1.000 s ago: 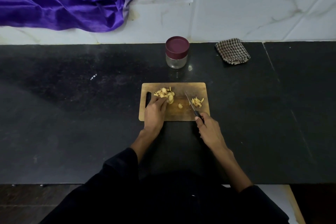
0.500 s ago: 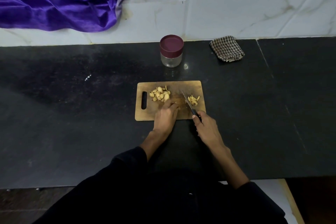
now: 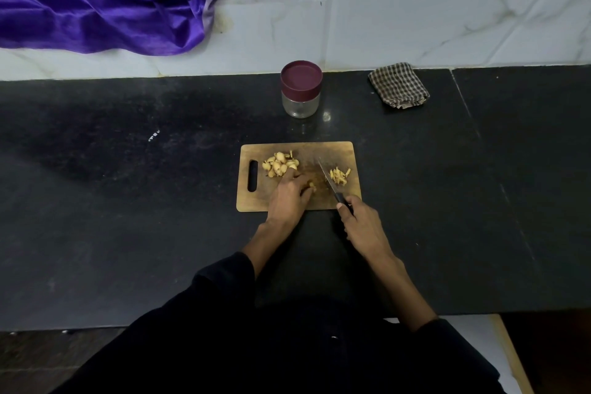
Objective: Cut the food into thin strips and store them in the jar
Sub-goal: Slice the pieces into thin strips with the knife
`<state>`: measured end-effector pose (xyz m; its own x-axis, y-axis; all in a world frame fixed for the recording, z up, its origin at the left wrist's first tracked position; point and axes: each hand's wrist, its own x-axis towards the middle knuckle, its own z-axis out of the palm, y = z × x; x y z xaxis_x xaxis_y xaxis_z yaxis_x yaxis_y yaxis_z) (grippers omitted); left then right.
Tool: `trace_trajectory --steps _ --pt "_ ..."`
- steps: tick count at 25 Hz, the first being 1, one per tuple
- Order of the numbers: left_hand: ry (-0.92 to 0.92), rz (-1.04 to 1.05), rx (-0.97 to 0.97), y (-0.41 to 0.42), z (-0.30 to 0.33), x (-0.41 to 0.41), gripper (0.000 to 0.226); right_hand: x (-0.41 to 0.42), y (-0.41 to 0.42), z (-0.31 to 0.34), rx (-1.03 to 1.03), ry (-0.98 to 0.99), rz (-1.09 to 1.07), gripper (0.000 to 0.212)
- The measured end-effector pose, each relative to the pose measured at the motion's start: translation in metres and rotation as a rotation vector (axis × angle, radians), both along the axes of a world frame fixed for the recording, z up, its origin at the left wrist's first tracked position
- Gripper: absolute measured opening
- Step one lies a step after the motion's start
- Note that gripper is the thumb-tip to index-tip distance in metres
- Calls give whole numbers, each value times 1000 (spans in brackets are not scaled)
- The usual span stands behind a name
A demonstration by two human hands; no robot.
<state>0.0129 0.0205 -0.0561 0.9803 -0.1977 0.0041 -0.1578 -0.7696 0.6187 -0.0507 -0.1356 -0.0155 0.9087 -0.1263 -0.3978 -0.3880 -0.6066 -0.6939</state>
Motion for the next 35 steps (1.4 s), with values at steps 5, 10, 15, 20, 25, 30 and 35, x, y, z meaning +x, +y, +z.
trace_trajectory --steps 5,10,15,20,25,30,35 --pt "9 22 -58 4 2 2 26 -2 -1 0 -2 -1 4 34" --pt "25 46 -69 5 2 3 31 -2 1 0 1 7 11 33" --pt "24 103 -153 4 2 3 36 0 8 -2 16 14 7 27" --pt "3 100 -162 7 2 1 32 1 14 -3 17 20 -8 30" --pt "-29 111 -158 6 0 2 27 0 20 -3 -30 33 58 26" --pt "-35 119 -171 5 1 4 24 1 25 -3 -46 25 94 27" --pt "-42 115 -177 6 1 4 20 4 30 -4 -94 30 131 27"
